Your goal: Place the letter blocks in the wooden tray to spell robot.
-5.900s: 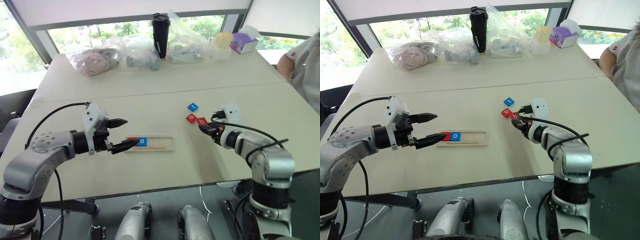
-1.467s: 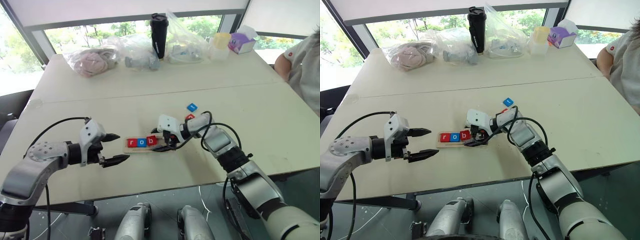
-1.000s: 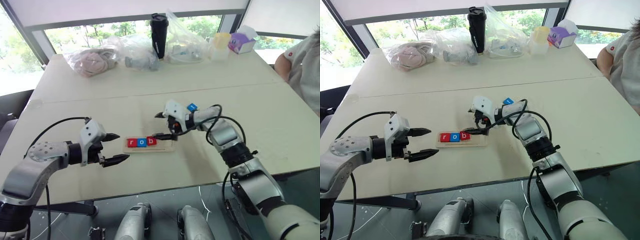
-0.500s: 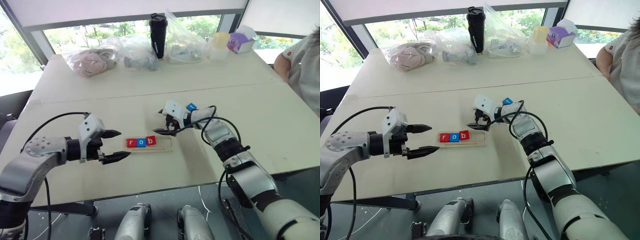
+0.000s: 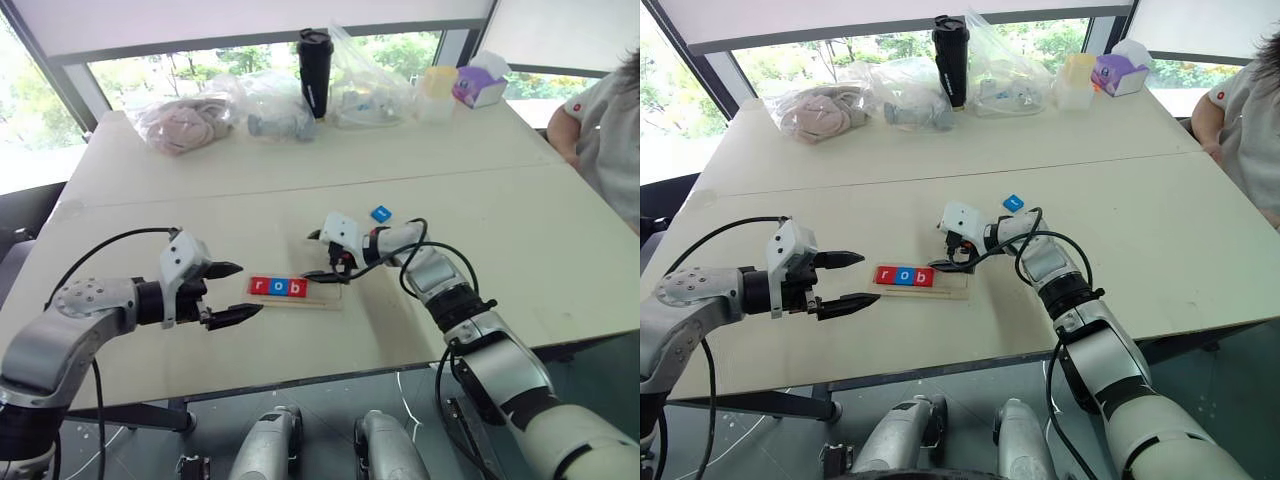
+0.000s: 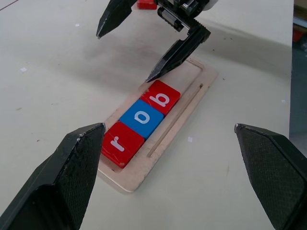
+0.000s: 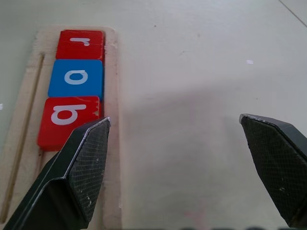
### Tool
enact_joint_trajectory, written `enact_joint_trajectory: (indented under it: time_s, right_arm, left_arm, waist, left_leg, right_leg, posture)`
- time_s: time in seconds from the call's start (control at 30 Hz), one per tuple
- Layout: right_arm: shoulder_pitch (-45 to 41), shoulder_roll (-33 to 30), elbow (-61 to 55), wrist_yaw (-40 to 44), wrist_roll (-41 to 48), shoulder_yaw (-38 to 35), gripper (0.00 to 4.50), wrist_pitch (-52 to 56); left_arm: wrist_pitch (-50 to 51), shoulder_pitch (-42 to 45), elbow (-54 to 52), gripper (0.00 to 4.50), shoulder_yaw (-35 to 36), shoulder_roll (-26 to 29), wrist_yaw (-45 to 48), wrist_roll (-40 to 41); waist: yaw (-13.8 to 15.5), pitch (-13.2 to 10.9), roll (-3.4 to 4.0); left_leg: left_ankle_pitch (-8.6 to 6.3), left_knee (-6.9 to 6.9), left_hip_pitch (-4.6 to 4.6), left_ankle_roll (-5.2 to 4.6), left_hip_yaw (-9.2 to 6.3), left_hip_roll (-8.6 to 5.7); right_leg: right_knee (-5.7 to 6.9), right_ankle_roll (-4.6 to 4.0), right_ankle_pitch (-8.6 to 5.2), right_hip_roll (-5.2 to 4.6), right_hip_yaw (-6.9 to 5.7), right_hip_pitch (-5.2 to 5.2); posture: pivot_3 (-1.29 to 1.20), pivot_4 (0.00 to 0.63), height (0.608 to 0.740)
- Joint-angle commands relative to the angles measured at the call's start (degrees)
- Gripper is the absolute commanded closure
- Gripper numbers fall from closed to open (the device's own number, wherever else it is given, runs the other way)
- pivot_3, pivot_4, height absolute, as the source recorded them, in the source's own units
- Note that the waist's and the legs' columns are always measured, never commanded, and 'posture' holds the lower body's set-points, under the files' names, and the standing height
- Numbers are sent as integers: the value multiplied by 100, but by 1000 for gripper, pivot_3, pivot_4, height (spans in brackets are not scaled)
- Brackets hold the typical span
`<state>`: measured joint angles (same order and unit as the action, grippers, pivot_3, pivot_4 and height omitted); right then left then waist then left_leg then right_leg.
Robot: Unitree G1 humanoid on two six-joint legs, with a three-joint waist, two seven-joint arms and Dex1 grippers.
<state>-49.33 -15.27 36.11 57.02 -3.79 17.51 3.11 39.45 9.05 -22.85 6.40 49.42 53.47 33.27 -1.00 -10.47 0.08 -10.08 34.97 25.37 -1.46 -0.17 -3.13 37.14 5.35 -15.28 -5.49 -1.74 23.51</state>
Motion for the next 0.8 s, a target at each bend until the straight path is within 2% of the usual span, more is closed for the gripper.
enact_joint_trajectory:
  time_s: [0.03, 0.2, 0.27, 0.4, 0.53, 0.8]
  right_arm:
    - [-355, -225, -144, -429, 241, -618, 68, 97]
    - [-507, -564, -447, -856, 971, -1645, 68, 1121]
    - [-393, -791, -609, -1122, 1177, -2051, 68, 1635]
    - [181, -1118, -1132, -1342, 1425, -2419, 68, 2270]
    - [952, -1218, -1570, -1611, 1370, -2421, 68, 2488]
    - [1243, -1018, -1542, -1876, 1255, -2101, 68, 2351]
  left_arm:
    - [-115, 173, -83, 0, 148, -17, -26, 43]
    - [-109, 554, -29, 0, 260, -264, -225, 181]
    - [-11, 717, -11, 0, 354, -372, -293, 335]
    - [125, 993, 29, 0, 336, -538, -365, 564]
    - [113, 1155, 153, 0, 135, -689, -407, 504]
    - [-105, 1455, 442, 0, -118, -777, -345, 233]
  waist:
    - [18, 0, 0]
    - [50, 0, -1]
    - [32, 1, -1]
    - [33, 1, -2]
    - [23, 0, -1]
    - [20, -1, -1]
  left_leg:
    - [0, 1, 0, 0, 0, 0]
    - [0, 2, 2, 0, 0, -2]
    - [0, 1, 3, 0, 0, -1]
    - [1, -4, 5, -3, 0, -1]
    - [8, -1, 5, -18, 1, -1]
    - [11, 13, 3, -22, 4, 3]
  right_leg:
    - [0, 0, 0, 0, 0, 7]
    - [-6, 0, 0, -3, 0, 12]
    - [-6, 1, 0, -4, 0, 0]
    - [-5, 1, 0, -4, 0, -5]
    - [-7, 1, 0, -4, -1, -10]
    - [-3, -2, -2, 0, 0, -13]
  posture:
    - [0, 150, 740]
    - [0, 150, 740]
    - [0, 150, 740]
    - [0, 150, 740]
    - [0, 150, 740]
    - [0, 150, 740]
